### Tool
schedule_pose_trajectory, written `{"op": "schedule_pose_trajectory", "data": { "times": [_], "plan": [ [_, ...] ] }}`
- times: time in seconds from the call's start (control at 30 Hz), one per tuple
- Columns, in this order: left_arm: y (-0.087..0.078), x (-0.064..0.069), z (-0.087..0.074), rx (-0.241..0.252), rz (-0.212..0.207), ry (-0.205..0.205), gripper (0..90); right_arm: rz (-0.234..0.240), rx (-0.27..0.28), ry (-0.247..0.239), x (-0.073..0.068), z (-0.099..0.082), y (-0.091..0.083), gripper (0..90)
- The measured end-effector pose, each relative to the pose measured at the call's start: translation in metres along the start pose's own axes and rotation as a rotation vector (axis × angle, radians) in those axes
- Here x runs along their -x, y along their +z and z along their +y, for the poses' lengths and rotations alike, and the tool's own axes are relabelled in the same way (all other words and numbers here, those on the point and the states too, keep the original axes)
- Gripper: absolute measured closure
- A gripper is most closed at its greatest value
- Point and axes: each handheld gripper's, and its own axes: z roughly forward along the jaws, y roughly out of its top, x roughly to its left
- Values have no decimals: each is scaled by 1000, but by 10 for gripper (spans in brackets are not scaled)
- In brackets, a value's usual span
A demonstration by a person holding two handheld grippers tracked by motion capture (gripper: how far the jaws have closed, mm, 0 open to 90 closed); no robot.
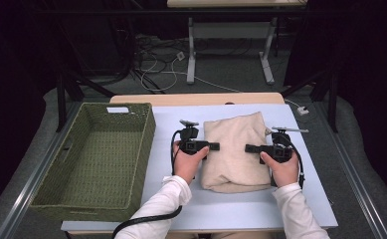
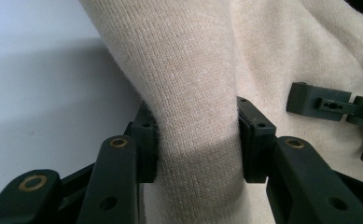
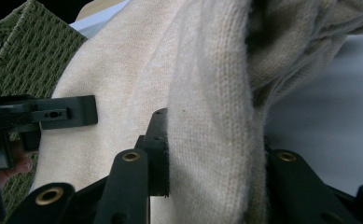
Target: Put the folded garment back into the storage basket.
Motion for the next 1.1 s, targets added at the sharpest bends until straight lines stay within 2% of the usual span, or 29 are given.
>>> {"op": "schedule_pose_trajectory", "data": {
  "times": [0.3, 0.5, 0.67, 0.93, 1.03, 1.1],
  "plan": [
    [-12, 3, 3, 14, -3, 17, 587, 19, 13, -22, -10, 2, -5, 635],
    [-20, 4, 9, 17, 10, 15, 587, 26, 13, -27, -17, 8, -3, 635],
    [-32, 6, 18, 22, 32, 38, 588, 32, 30, -51, -26, 13, -1, 635],
    [-44, 4, 26, 27, 26, 28, 589, 45, 27, -59, -37, 21, 0, 636],
    [-47, 3, 29, 27, 26, 9, 589, 46, 28, -64, -40, 23, 2, 636],
    [-50, 2, 31, 24, 35, 17, 590, 65, 21, -61, -41, 24, 4, 637]
  ]
}}
